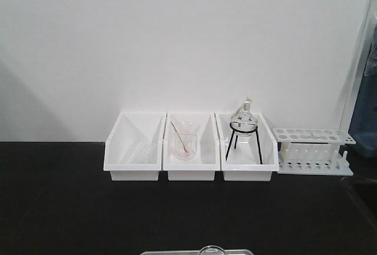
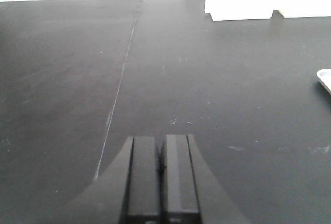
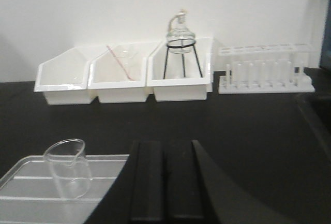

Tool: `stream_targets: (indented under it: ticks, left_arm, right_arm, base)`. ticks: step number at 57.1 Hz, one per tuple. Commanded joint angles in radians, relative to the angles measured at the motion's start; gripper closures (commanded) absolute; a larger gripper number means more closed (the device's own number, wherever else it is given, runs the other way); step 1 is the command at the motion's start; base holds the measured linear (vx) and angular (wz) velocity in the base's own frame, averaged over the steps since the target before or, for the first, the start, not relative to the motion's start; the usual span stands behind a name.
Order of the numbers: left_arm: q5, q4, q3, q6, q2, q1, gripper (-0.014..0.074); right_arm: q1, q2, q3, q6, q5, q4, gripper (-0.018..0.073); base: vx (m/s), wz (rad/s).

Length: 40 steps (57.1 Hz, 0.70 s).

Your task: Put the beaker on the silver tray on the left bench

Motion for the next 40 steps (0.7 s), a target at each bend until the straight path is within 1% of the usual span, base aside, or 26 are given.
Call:
stream_targets:
  ticks: [1,5,6,9,15,40]
  left_arm:
    - [-0.078,-0.002,0.028,-0.004,-0.016,-0.006,0.0595]
    - [-0.077,-0.002,0.028,-0.004,-0.016,-0.006,0.0595]
    - [-0.077,-0.002,0.028,-0.004,-0.016,-0.006,0.0595]
    - [-0.077,-0.002,0.028,-0.004,-0.016,-0.006,0.0595]
    - [-0.078,-0.002,0.028,-0.004,-0.016,-0.006,0.0595]
    - [-0.078,-0.002,0.028,-0.004,-0.016,-0.006,0.0595]
  right_arm:
    - [-0.072,-0.045,0.042,-0.002,-0.13,0.048,0.0567]
    - [-0.103,-0.047,0.089,-0.002,-0.144,0.059,0.0567]
    - [-0.105,-0.046,0.089,-0.002,-0.121,0.059,0.0567]
    - [-0.105,-0.047,0.085,-0.009,-0.075,0.043,0.0567]
    - [-0.103,-0.047,0.085,-0.01,-0.071,0.003,0.0567]
    - [-0.103,-0.047,0.085,-0.01,-0.076,0.001,0.0567]
  base:
    - [0.0,0.0]
    - [0.0,0.0]
    - [0.0,0.0]
    - [0.0,0.0]
    - [0.0,0.0]
    - [0.0,0.0]
